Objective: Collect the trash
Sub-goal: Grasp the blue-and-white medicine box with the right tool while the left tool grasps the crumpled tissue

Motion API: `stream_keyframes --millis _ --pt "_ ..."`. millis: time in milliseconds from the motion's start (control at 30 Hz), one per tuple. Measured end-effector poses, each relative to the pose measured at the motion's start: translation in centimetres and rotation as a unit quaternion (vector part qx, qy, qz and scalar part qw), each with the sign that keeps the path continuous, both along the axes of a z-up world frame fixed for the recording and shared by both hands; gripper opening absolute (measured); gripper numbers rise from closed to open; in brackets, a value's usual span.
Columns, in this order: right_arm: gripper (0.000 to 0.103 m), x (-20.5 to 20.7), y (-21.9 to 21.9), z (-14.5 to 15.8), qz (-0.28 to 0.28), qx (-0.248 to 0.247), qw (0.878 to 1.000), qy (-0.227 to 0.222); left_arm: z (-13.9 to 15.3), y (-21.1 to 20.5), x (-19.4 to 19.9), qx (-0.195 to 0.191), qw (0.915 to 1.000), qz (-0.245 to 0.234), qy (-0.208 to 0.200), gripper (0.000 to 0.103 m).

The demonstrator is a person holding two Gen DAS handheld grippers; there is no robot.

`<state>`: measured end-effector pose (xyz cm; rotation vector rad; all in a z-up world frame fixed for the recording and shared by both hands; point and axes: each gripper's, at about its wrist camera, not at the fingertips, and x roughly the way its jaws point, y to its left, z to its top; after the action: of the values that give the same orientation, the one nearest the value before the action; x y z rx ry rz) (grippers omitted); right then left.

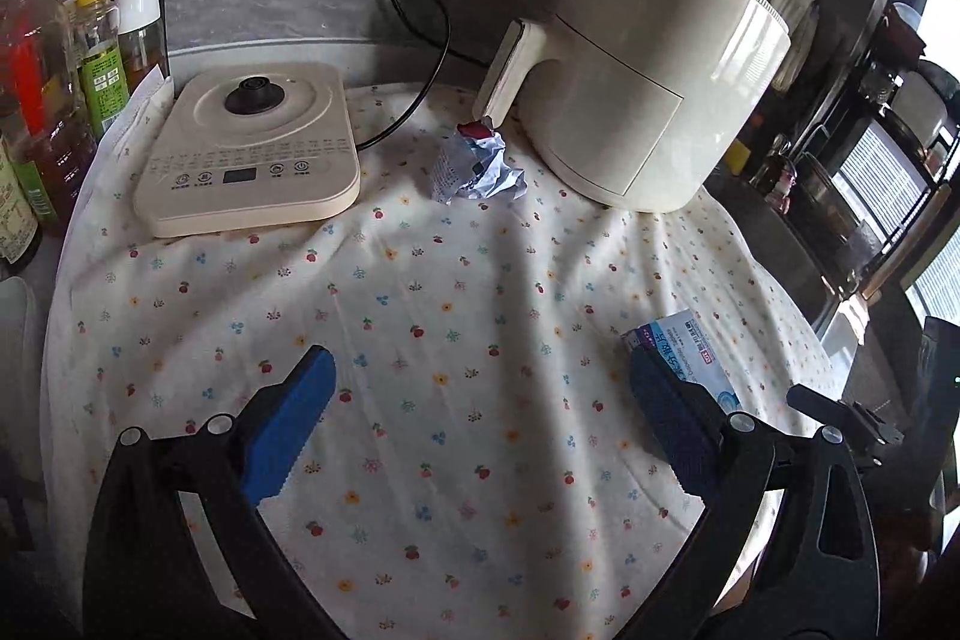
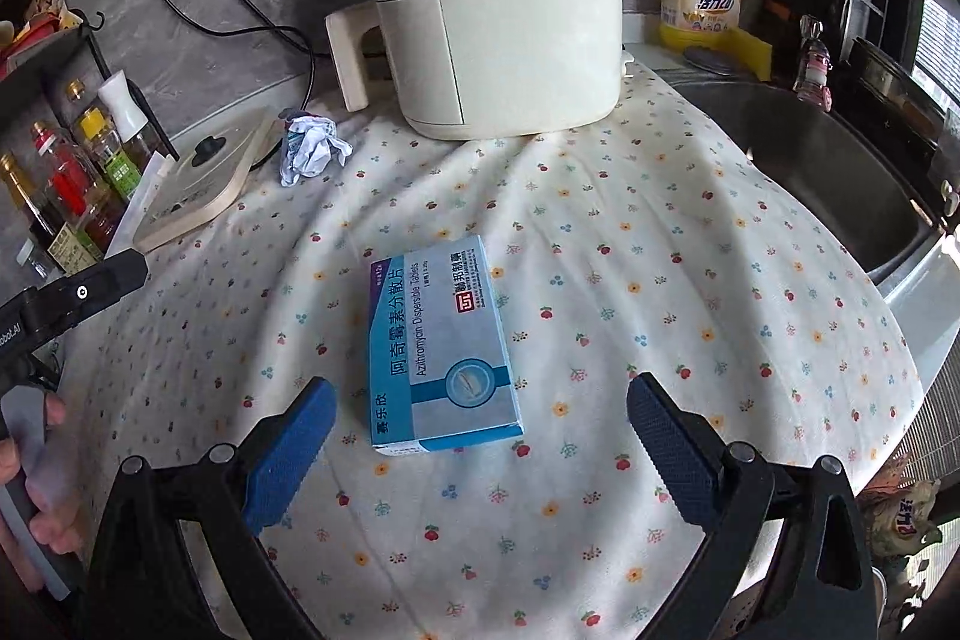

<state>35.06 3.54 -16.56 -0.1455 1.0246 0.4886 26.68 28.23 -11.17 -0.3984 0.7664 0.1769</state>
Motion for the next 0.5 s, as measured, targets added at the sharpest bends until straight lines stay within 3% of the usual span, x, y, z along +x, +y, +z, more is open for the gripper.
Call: stream_keyframes --millis 133,167,200,500 --pt "0.094 0.7 2.7 -2.1 0.027 -0.054 0.998 0.008 -0.5 1.4 1.1 -0.004 1.0 0.004 0.003 0.097" --pt "0.086 0.9 3.0 -2.6 0.035 -0.062 0.997 0.015 -0.7 1.7 1.5 -0.006 1.0 0.004 0.004 0.097" --pt "0.064 1.3 3.1 -2.8 0.036 -0.058 0.997 0.027 -0.8 1.9 2.0 -0.008 1.0 0.004 0.005 0.097" --pt "0.062 5.1 1.6 -0.7 -0.019 -0.044 0.999 -0.004 -1.6 3.1 7.9 -0.008 0.9997 -0.022 0.01 0.097"
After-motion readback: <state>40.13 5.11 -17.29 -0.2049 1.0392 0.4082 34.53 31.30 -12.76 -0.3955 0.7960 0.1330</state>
